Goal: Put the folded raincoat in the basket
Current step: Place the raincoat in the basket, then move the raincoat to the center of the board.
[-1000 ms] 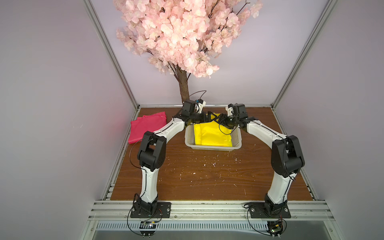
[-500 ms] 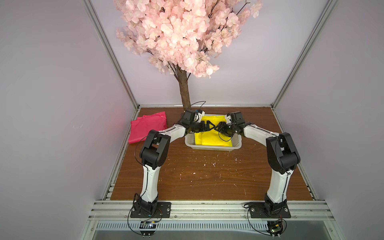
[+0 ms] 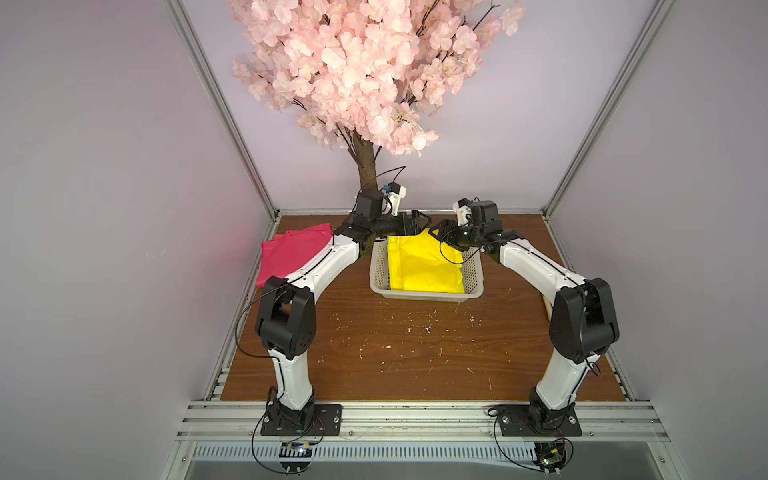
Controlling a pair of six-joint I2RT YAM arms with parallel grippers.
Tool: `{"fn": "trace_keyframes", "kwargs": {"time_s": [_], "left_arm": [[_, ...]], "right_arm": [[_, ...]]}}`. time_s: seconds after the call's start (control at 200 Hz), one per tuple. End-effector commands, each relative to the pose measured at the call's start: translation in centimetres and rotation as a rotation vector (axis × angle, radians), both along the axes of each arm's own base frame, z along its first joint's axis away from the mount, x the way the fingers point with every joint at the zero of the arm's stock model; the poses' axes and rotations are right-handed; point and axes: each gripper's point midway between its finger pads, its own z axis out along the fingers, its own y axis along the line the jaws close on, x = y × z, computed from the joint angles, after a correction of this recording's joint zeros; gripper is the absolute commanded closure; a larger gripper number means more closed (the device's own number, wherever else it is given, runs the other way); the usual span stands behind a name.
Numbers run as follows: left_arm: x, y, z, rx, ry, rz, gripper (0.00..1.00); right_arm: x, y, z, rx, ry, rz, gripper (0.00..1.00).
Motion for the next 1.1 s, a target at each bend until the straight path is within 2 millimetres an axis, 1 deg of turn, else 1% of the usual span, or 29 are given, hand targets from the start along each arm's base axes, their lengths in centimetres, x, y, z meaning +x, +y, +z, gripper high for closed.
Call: {"fn": "trace_keyframes", "kwargs": {"time_s": [0.0, 0.005, 0.015, 0.035, 0.115, 0.245, 0.315, 0.38, 0.555, 0.666, 0.746, 0.751, 0.771, 0.781, 0.786, 0.811, 0.831, 0.886, 0.941, 0.981, 1.016, 1.096], "left_arm": [[-1.0, 2.6, -0.3, 0.066, -0.008, 0.076, 0.01], [-1.1, 2.7, 0.0, 0.066, -0.014, 0.079, 0.01], [-1.4, 3.0, -1.0, 0.079, 0.004, 0.086, 0.01], [-1.7, 3.6, -1.3, 0.092, 0.011, 0.106, 0.01], [-2.7, 6.1, -1.4, 0.13, 0.002, 0.181, 0.01], [-3.9, 11.2, -1.3, 0.138, 0.009, 0.338, 0.01], [-4.3, 14.4, -1.3, 0.122, 0.03, 0.423, 0.01], [-4.6, 17.3, -2.1, 0.119, 0.061, 0.505, 0.01], [-5.3, 24.9, -5.5, 0.095, 0.201, 0.712, 0.01], [-5.5, 28.9, -7.1, 0.05, 0.273, 0.819, 0.01], [-5.1, 31.1, -7.8, 0.054, 0.295, 0.875, 0.01], [-5.1, 31.2, -7.9, 0.054, 0.297, 0.878, 0.01], [-5.0, 31.6, -8.1, 0.056, 0.306, 0.89, 0.01], [-4.9, 31.8, -8.3, 0.056, 0.311, 0.894, 0.01], [-4.9, 31.9, -8.3, 0.056, 0.313, 0.897, 0.01], [-4.7, 32.3, -8.6, 0.055, 0.321, 0.907, 0.01], [-4.5, 32.6, -8.8, 0.053, 0.326, 0.913, 0.01], [-4.2, 34.0, -9.5, 0.046, 0.348, 0.958, 0.01], [-4.0, 35.4, -10.1, 0.029, 0.359, 0.998, 0.01], [-3.9, 36.5, -10.6, 0.017, 0.373, 1.032, 0.01], [-3.8, 37.4, -10.7, 0.001, 0.377, 1.052, 0.01], [-3.7, 39.2, -11.1, -0.019, 0.386, 1.092, 0.01]], "right_arm": [[-1.3, 2.1, 4.2, 0.021, -0.085, 0.081, 0.34], [-1.4, 2.2, 4.2, 0.02, -0.086, 0.083, 0.33], [-1.5, 2.4, 4.4, 0.019, -0.09, 0.088, 0.33], [-1.6, 2.8, 4.7, 0.018, -0.097, 0.097, 0.33], [-2.5, 4.6, 5.5, 0.008, -0.118, 0.138, 0.33], [-3.9, 8.1, 6.3, -0.005, -0.141, 0.209, 0.33], [-4.7, 10.2, 6.2, -0.014, -0.142, 0.247, 0.33], [-5.6, 12.2, 5.8, -0.019, -0.134, 0.287, 0.33], [-7.6, 17.4, 4.5, -0.024, -0.115, 0.375, 0.33], [-8.8, 21.1, 3.9, -0.017, -0.107, 0.423, 0.33], [-9.4, 23.9, 2.9, -0.018, -0.09, 0.446, 0.33], [-9.5, 24.1, 3.2, -0.016, -0.093, 0.448, 0.33], [-9.5, 24.7, 3.0, -0.014, -0.091, 0.449, 0.33], [-9.6, 25.1, 2.8, -0.014, -0.09, 0.451, 0.33], [-9.5, 25.5, 2.3, -0.017, -0.083, 0.453, 0.33], [-9.7, 26.3, 2.2, -0.013, -0.082, 0.452, 0.33], [-9.6, 26.9, 1.4, -0.018, -0.071, 0.447, 0.33], [-9.8, 28.7, 0.6, -0.005, -0.057, 0.449, 0.33], [-9.2, 29.9, -0.9, -0.022, -0.046, 0.406, 0.33], [-9.2, 30.8, -1.5, -0.017, -0.04, 0.395, 0.33], [-9.0, 31.6, -2.3, -0.013, -0.028, 0.376, 0.33], [-8.7, 33.3, -3.6, 0.026, -0.004, 0.345, 0.33]]}}
